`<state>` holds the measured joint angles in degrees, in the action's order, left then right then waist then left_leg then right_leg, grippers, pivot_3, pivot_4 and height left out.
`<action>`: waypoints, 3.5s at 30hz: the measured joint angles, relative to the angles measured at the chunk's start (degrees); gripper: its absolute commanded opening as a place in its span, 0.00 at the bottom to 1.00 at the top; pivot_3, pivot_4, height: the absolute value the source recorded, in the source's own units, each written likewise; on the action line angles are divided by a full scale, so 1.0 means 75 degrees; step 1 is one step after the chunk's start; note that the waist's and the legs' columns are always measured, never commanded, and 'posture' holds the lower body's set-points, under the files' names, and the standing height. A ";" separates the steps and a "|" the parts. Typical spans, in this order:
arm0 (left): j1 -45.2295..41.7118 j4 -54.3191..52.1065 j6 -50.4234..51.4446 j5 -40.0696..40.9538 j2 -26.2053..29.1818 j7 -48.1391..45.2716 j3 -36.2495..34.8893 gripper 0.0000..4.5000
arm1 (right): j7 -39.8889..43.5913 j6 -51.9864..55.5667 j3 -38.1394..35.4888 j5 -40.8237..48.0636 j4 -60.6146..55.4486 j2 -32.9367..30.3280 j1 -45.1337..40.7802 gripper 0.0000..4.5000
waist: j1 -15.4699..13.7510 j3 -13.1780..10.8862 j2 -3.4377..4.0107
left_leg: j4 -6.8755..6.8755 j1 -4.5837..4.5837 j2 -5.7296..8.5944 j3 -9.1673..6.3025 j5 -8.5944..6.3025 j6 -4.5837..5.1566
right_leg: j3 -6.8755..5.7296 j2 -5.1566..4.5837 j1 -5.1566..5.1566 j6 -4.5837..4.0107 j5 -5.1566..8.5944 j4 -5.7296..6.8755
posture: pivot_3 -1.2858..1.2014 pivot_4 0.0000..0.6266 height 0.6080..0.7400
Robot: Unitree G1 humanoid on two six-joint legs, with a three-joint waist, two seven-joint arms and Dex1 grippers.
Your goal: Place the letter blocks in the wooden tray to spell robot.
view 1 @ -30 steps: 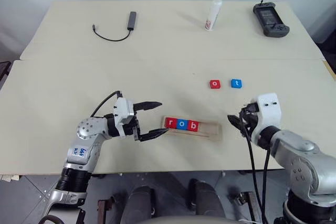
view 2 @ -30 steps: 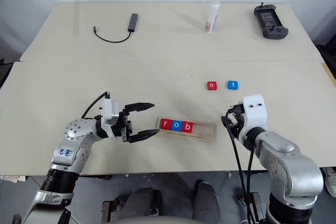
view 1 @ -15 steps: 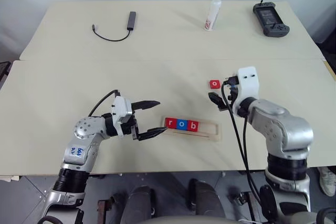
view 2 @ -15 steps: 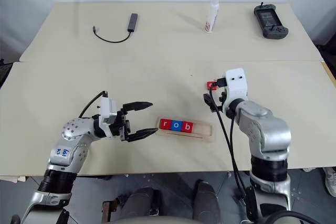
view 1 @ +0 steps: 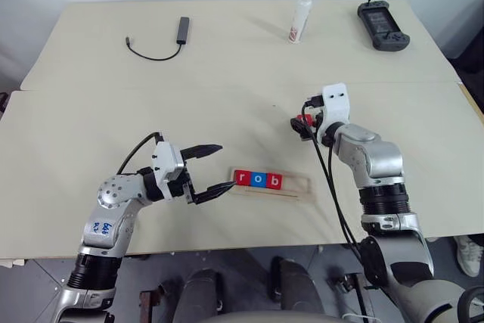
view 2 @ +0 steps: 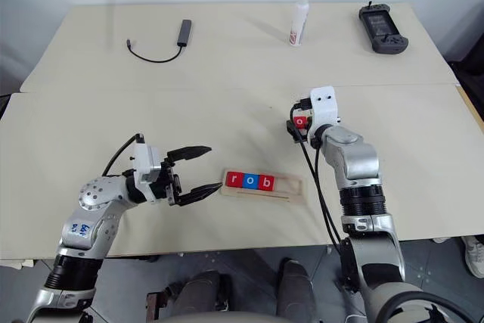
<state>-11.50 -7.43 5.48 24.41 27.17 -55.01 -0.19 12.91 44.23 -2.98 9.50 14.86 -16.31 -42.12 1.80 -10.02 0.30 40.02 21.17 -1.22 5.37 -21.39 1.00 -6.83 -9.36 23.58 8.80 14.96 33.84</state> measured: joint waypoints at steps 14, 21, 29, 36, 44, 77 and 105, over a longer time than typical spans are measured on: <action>-0.0075 -0.0042 -0.0087 -0.0012 -0.0004 0.0001 0.0025 1.00 | -0.0213 0.0951 -0.0098 0.0037 -0.1026 0.0103 0.0322 0.32 | -0.0022 0.0000 0.0001 | 0.0000 0.0004 0.0000 -0.0002 0.0000 -0.0001 | -0.0002 0.0000 0.0000 0.0000 0.0000 -0.0002 | 0.52 0.24 1.00; -0.0220 0.0186 -0.0101 -0.0016 -0.0183 -0.0076 0.0219 1.00 | -0.0210 0.2808 -0.0826 0.0496 -0.3830 -0.0486 0.1172 0.32 | -0.0057 -0.0001 0.0002 | -0.0001 0.0009 0.0001 -0.0006 0.0000 -0.0001 | -0.0004 -0.0001 0.0002 0.0000 0.0000 -0.0005 | 0.52 0.24 1.00; -0.0397 0.0267 0.0007 0.0030 -0.0160 -0.0539 0.0345 1.00 | -0.0297 0.5409 -0.2125 0.0761 -0.6964 -0.0581 0.2716 0.32 | -0.0076 -0.0001 0.0002 | -0.0004 0.0008 0.0000 -0.0004 0.0000 -0.0001 | -0.0002 0.0000 0.0002 -0.0001 0.0001 -0.0007 | 0.52 0.24 1.00; -0.0655 0.0522 0.0130 0.0091 -0.0133 -0.0923 0.0340 1.00 | -0.0945 0.5728 -0.2134 0.0437 -0.8520 0.0767 0.4227 0.32 | -0.0046 0.0000 0.0002 | -0.0005 0.0005 0.0002 -0.0006 -0.0001 -0.0002 | 0.0001 0.0000 0.0003 -0.0003 0.0002 -0.0003 | 0.52 0.24 1.00; -0.0827 0.0522 0.0268 0.0127 -0.0047 -0.1201 0.0342 1.00 | -0.0989 0.5189 -0.2031 0.0341 -0.8513 0.1022 0.4495 0.84 | -0.0041 0.0000 0.0003 | -0.0005 0.0003 0.0004 -0.0005 -0.0001 -0.0002 | 0.0004 0.0000 0.0003 -0.0003 0.0002 -0.0004 | 0.52 0.24 1.00; 0.0098 -0.0225 0.0517 0.0019 0.0441 -0.0343 -0.0007 1.00 | 0.7939 -0.2902 0.0874 0.0499 -0.1579 -0.5243 0.3090 0.57 | -0.0230 -0.0013 -0.0019 | 0.0019 -0.0006 -0.0003 -0.0004 -0.0003 0.0005 | -0.0004 -0.0002 -0.0018 0.0003 -0.0002 -0.0012 | 0.52 0.24 1.00; 0.0389 -0.0110 0.0245 0.0037 0.0394 -0.0287 -0.0148 1.00 | 0.7322 -0.0825 0.2325 0.0684 -0.3208 -0.4004 0.1569 0.31 | -0.0233 -0.0013 -0.0019 | 0.0022 0.0003 -0.0001 -0.0010 -0.0003 0.0003 | -0.0011 -0.0003 -0.0014 0.0002 -0.0001 -0.0010 | 0.52 0.24 1.00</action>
<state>-8.57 -8.25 7.32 24.69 30.12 -57.16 -1.30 67.83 38.04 14.45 14.63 -9.20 -46.33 -30.35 0.06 -10.12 0.16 40.18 21.19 -1.23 5.29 -21.41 1.02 -6.92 -9.38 23.47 8.81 14.95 33.76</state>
